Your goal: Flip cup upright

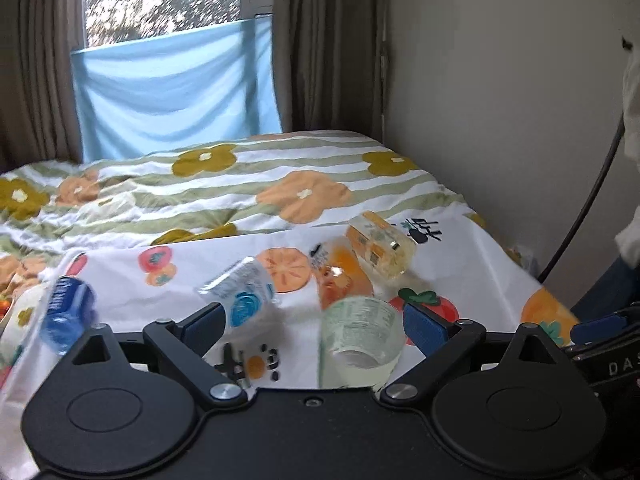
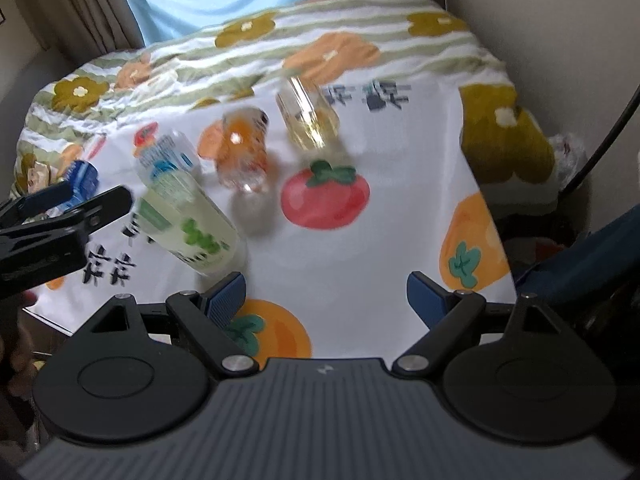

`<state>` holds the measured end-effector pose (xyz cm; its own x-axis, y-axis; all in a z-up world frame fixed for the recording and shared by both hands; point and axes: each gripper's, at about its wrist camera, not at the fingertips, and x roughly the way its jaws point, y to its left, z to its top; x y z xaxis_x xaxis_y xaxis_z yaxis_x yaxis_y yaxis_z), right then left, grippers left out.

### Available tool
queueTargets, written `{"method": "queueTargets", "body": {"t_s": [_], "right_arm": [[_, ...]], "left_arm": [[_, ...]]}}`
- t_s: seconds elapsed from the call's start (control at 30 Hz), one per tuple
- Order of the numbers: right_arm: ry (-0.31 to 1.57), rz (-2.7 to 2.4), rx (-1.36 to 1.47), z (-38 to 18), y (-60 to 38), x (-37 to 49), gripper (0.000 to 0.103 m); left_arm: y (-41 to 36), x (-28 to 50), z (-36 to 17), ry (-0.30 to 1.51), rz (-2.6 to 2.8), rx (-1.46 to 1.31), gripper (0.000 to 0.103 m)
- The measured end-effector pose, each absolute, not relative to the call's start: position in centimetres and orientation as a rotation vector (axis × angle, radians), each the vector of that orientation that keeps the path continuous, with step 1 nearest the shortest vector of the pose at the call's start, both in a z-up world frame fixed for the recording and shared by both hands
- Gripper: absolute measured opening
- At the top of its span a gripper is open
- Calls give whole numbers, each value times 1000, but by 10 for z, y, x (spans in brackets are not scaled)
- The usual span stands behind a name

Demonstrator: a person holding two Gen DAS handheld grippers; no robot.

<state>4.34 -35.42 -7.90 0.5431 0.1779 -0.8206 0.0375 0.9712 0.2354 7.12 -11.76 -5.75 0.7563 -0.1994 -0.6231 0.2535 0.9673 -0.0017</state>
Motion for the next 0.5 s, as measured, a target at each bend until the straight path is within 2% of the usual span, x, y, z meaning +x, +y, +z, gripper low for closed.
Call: {"method": "queueTargets", "body": {"t_s": [0.3, 0.5], "right_arm": [[921, 61, 204, -20, -326, 23, 103], [876, 14, 106, 2, -298, 4, 103]], "left_arm": [[-65, 40, 1, 700, -166, 49, 103], [-39, 18, 14, 713, -107, 48, 103]]}}
